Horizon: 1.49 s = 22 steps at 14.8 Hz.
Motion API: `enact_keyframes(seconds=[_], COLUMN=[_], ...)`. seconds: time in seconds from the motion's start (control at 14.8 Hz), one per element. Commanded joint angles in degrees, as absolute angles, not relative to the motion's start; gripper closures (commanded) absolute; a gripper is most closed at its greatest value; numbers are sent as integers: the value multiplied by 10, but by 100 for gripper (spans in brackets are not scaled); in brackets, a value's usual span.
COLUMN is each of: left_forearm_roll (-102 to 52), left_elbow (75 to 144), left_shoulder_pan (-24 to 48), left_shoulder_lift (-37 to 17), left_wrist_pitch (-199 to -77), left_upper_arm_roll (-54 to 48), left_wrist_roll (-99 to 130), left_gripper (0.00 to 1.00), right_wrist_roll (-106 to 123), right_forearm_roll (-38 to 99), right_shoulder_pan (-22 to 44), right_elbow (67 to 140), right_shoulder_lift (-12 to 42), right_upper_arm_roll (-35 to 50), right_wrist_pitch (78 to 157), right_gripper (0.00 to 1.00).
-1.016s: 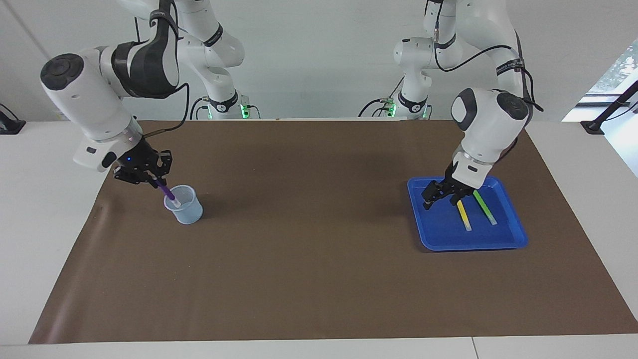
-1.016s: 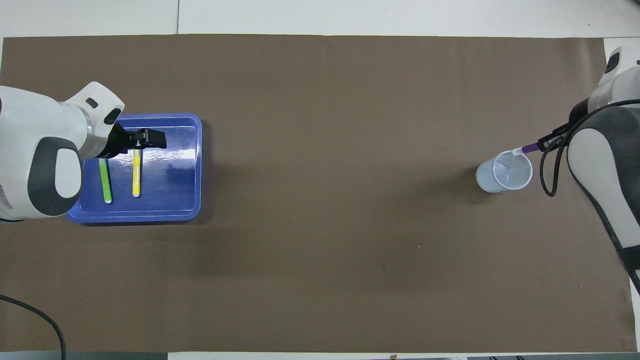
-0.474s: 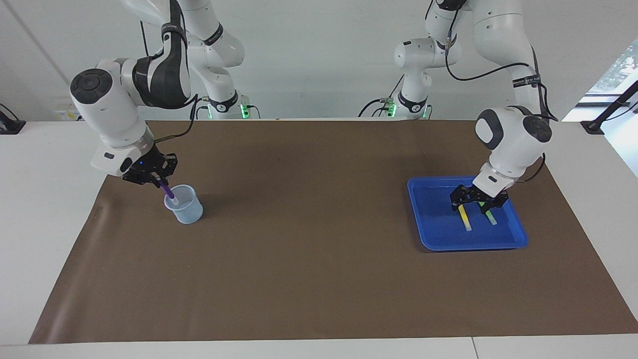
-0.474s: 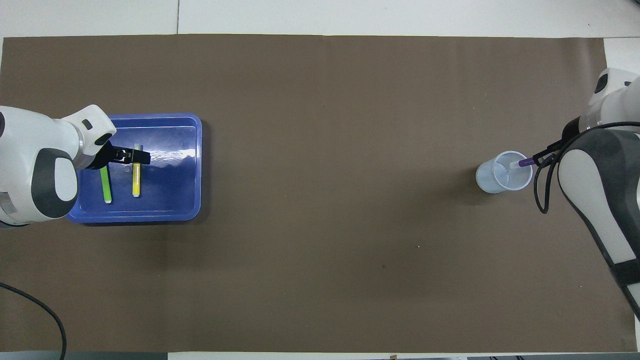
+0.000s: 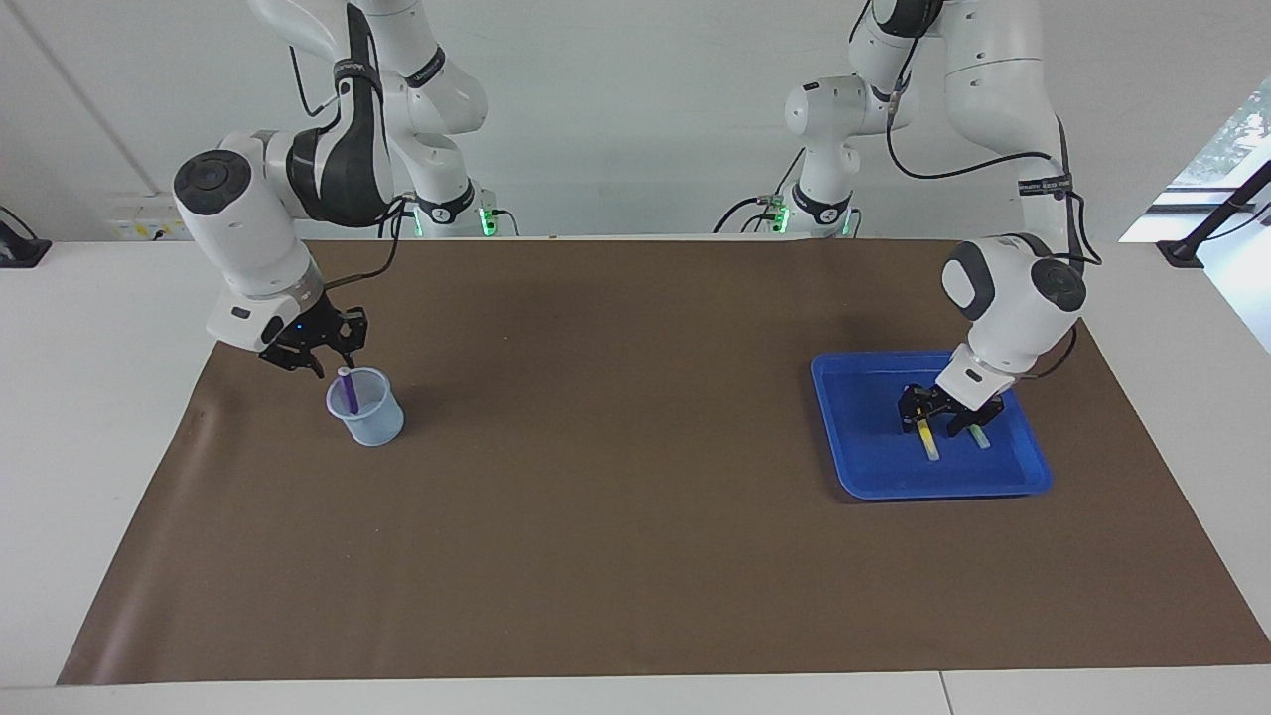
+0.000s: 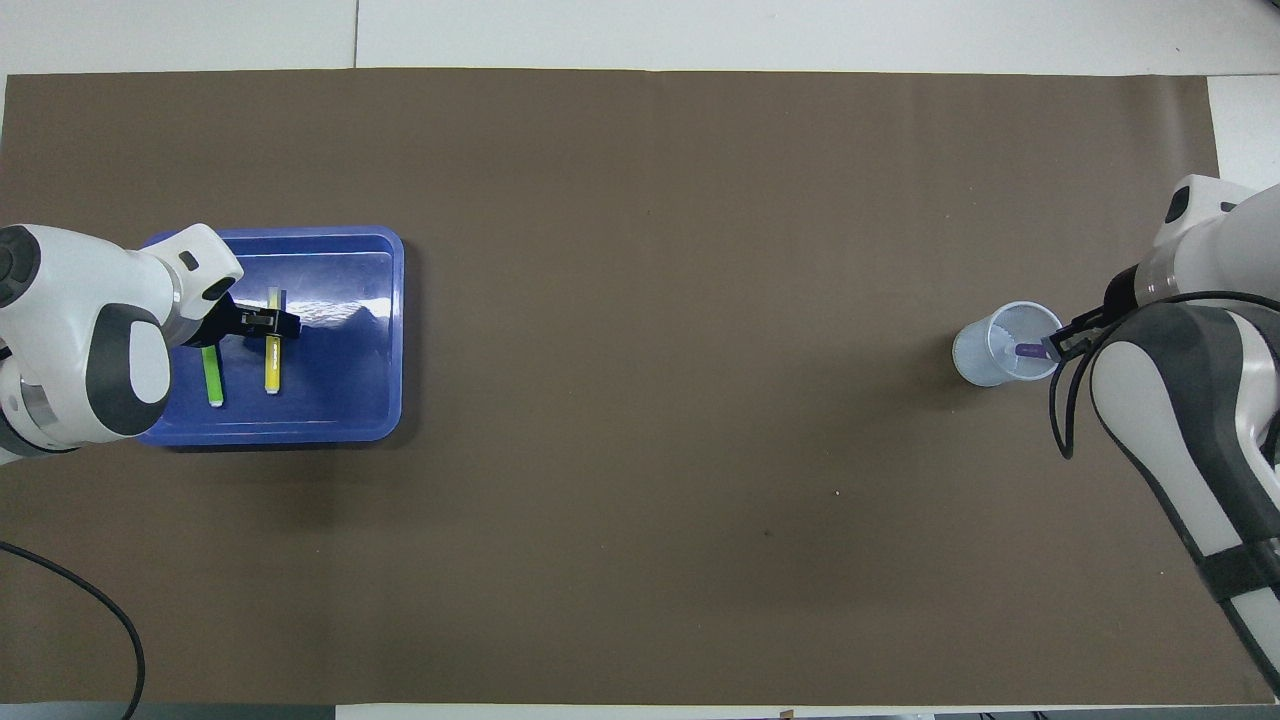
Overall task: Transfer and insert pens with both arms
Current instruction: 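Insert the purple pen into the clear cup with the right gripper, then grasp the yellow pen with the left gripper while the right gripper withdraws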
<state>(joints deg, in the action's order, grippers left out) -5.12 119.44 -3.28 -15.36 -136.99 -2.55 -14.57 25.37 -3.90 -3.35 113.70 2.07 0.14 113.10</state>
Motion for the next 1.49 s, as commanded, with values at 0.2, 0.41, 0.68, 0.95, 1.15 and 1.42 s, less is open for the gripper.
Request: enact_keyframes(seconds=[0.2,0.41,0.68,0.95,1.15,1.42], left_forearm_roll=[-40,-44,-51,-119,-134,-186], left_elbow=[1195,1149,1091,1053,1036,1024], left_shoulder_pan=[-40,-34,-19,25,82,167], left_shoulder_lift=[-137,-106,-87,-85,-91,-97], left_wrist_pitch=[-1342,-1242,-1163,-1144,-1151,-1232], left_upper_arm_roll=[-31,-33,-39,-39,-39,-38], left_wrist_roll=[-79,-39,91,295,472,666], left_gripper=[100,100,100,100,100,100], right_wrist_roll=[262,253,100,-7,-61,-54], right_forearm_roll=[85,210,387,506,564,624], right_shoulder_pan=[-44,-47,-45,-24,3,46], right_elbow=[1073,1060,1061,1067,1087,1154], right_shoulder_lift=[30,26,18,14,8,-18], right_upper_arm_roll=[4,1,2,7,7,7], right_wrist_pitch=[1056,1028,1007,1017,1054,1144], right_gripper=[0,0,0,0,0,0])
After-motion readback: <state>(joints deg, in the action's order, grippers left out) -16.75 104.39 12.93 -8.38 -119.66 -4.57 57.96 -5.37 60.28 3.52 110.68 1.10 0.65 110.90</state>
